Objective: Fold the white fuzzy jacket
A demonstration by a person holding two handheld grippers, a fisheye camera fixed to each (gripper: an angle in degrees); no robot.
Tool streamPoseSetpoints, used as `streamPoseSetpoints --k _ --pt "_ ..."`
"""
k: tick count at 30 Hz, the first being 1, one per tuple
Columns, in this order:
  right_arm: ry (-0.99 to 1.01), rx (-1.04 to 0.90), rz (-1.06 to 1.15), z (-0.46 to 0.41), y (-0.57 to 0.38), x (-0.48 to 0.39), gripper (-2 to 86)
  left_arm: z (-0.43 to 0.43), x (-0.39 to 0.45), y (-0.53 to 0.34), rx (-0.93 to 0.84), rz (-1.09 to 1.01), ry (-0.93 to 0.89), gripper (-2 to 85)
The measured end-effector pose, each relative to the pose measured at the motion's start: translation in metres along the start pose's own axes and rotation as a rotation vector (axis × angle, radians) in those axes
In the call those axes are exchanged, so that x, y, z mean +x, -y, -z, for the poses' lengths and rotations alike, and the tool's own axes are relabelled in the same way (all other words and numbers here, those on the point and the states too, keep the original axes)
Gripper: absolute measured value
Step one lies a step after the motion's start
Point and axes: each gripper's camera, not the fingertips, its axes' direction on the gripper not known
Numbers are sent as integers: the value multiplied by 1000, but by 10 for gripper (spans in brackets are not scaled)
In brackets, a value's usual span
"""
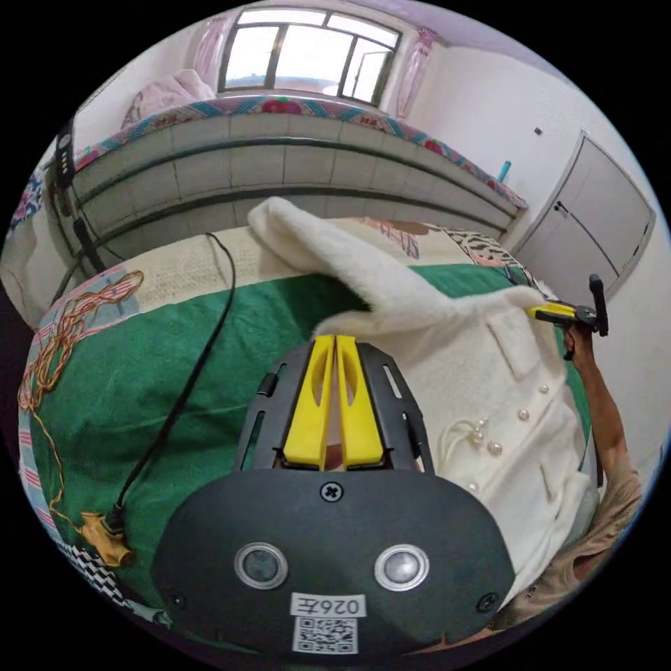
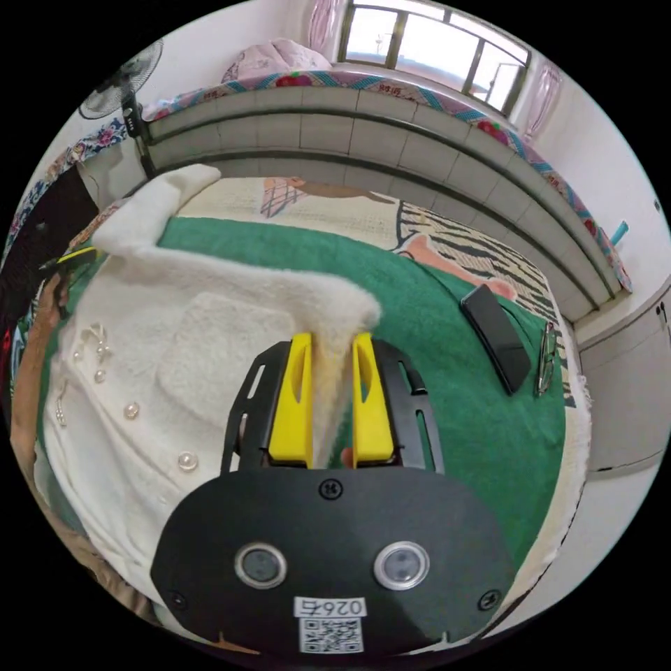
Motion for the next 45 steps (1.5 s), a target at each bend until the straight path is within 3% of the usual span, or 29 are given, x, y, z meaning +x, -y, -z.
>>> streamPoseSetpoints --k 4,5,8,10,12,13,15,21,24,28,34,37,42,45 --pt "327 134 -61 36 -58 23 98 58 8 -58 22 -176 -414 27" --pt "448 171 -75 45 -82 26 97 61 13 -69 11 -191 -424 40" --pt "550 163 -102 46 -130 20 92 46 46 -110 -98 -228 -373 169" --pt "554 103 -95 36 -146 10 95 7 75 -124 -294 -287 -387 218" --pt "552 28 -72 26 -155 -3 92 -4 92 -128 -324 -301 -322 199" --pt "527 -10 -49 23 -161 -13 82 0 101 -131 -310 -313 -175 122" --pt "480 -15 -13 26 -171 -27 32 5 112 -138 -303 -353 -81 71" --pt "297 229 102 94 -216 -67 -12 40 121 -168 -205 -366 -52 36" --pt "232 331 165 122 -234 -89 -13 31 124 -168 -220 -391 15 81" --pt "228 371 182 137 -243 -105 -13 -9 124 -159 -361 -385 -17 73" --pt "226 418 159 150 -248 -107 -14 44 115 -172 -178 -326 -91 38" --pt "165 362 124 133 -225 -94 -12 42 113 -161 -185 -330 -109 44" --pt "244 -26 15 29 -186 -66 22 4 82 -160 -374 -225 -151 84" --pt "302 82 -57 41 -203 -58 48 48 60 -177 -209 -121 -163 68"
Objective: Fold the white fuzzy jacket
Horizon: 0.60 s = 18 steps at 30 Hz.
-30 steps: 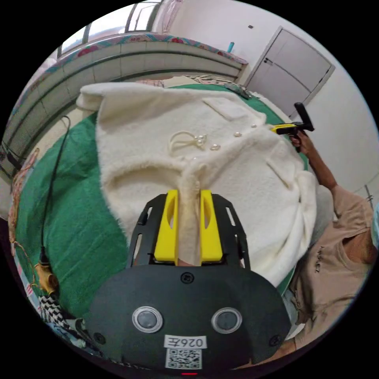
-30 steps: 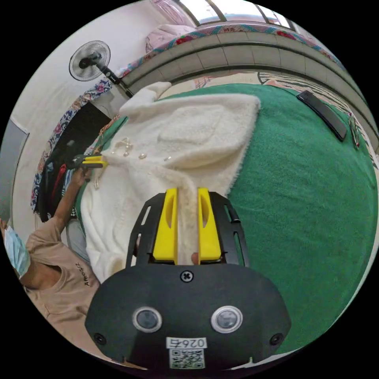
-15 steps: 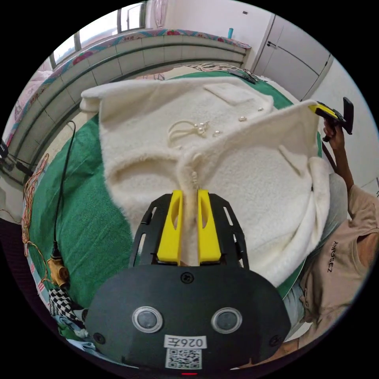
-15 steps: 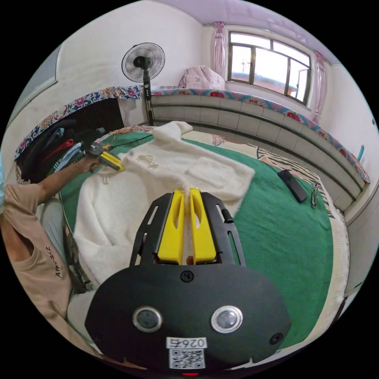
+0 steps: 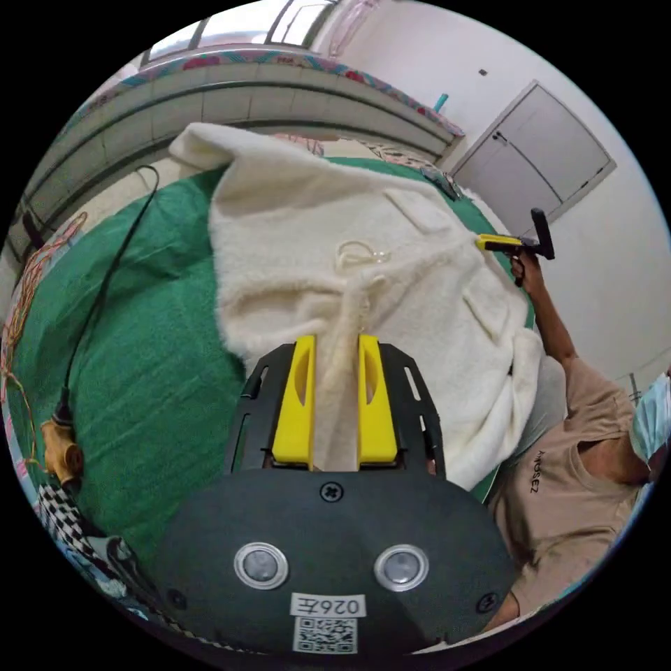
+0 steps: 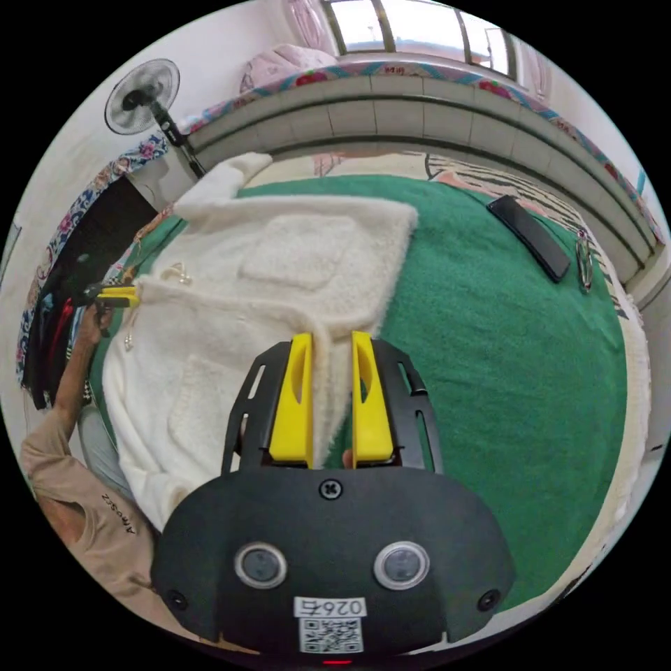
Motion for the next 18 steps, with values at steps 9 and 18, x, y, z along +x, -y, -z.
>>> streamPoseSetpoints --k 9,18 --pt "7 185 144 9 -33 -62 8 -2 75 5 138 -209 -73 -9" --pt "-86 264 -19 63 -95 -43 -10 47 96 -59 203 -151 58 -10"
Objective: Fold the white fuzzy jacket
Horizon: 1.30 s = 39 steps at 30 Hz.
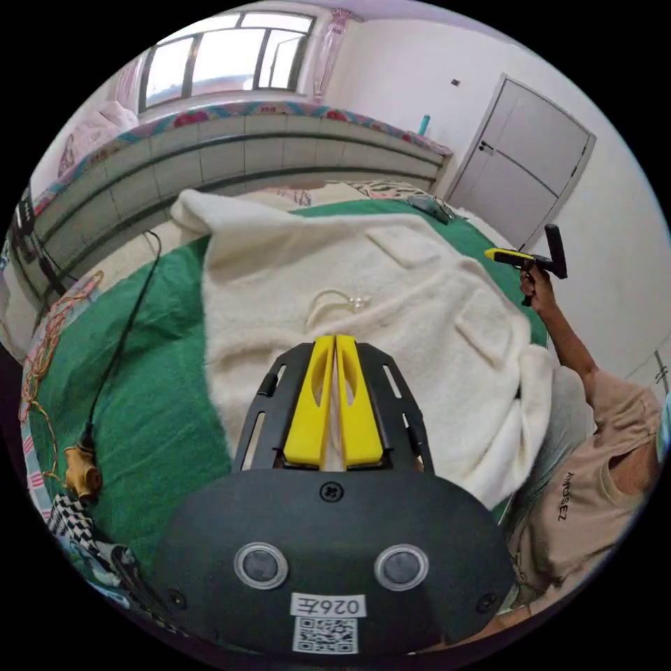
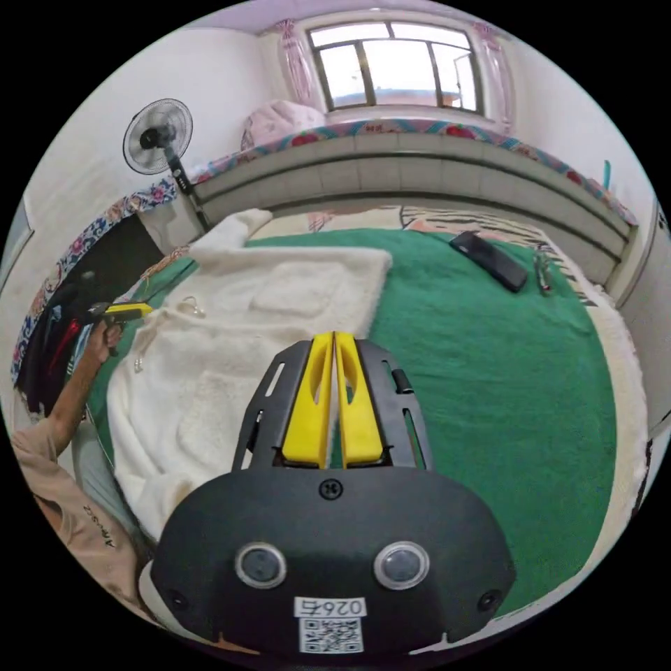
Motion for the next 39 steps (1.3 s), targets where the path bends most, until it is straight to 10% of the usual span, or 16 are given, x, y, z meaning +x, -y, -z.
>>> streamPoseSetpoints --k 7,15,26,39 --pt "214 473 89 158 -106 -77 -13 181 79 -141 978 -100 -467 -9" --pt "346 -136 167 77 -146 -144 36 80 190 -153 190 -243 9 10" --pt "327 -332 85 -15 -207 -186 129 -37 281 -218 -81 -604 118 238" --pt "454 398 282 137 -218 -251 5 -46 293 -207 29 -611 160 260"
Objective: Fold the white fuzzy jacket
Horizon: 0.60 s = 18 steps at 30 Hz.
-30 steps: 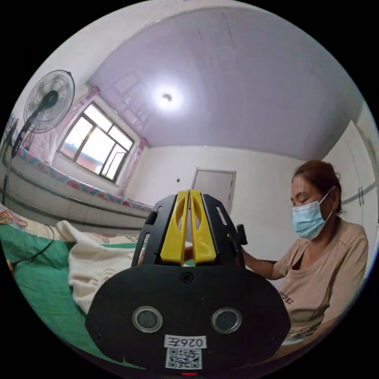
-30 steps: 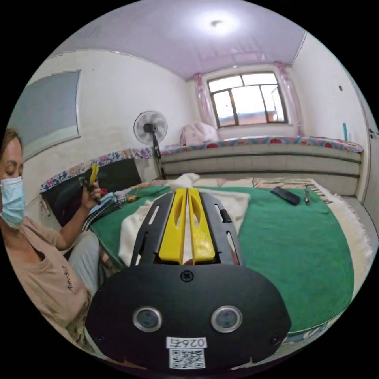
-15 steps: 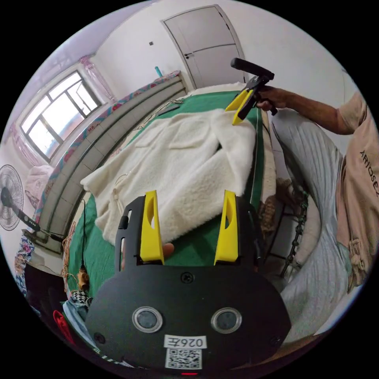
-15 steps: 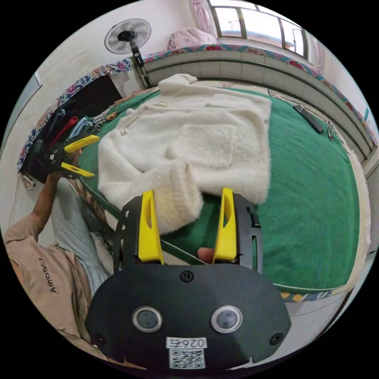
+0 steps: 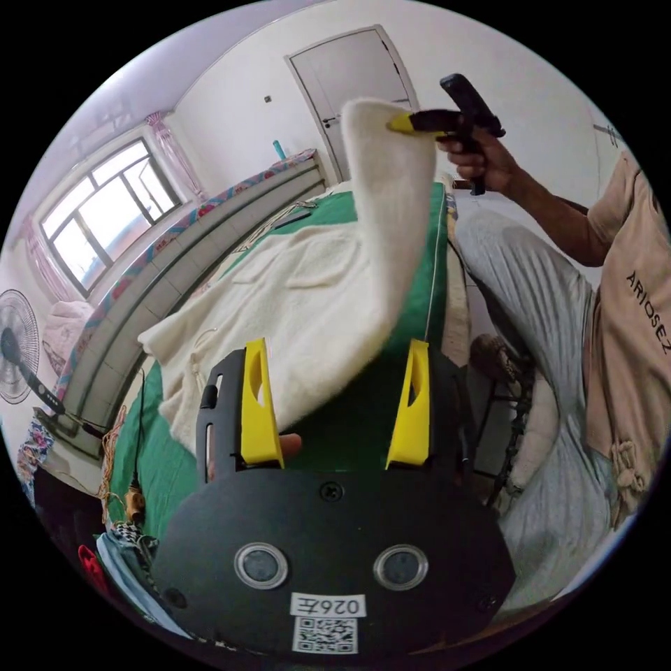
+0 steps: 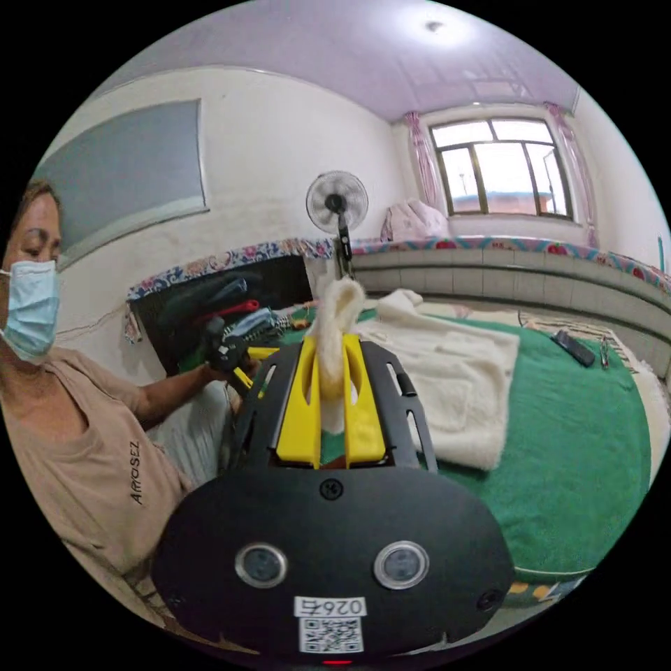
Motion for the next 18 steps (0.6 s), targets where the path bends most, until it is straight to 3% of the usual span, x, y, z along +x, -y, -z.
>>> streamPoseSetpoints --k 3,7,11,18 --pt "-3 86 103 10 25 -24 4 -9 -18 5 -73 35 114 223" --pt "-103 71 219 -15 54 -38 4 -15 -60 11 -201 93 204 29" --pt "-156 12 193 -73 82 -2 4 -24 -105 16 -278 128 -32 12" --pt "-178 -165 -4 -226 119 120 5 -38 -185 6 -256 243 -424 8"
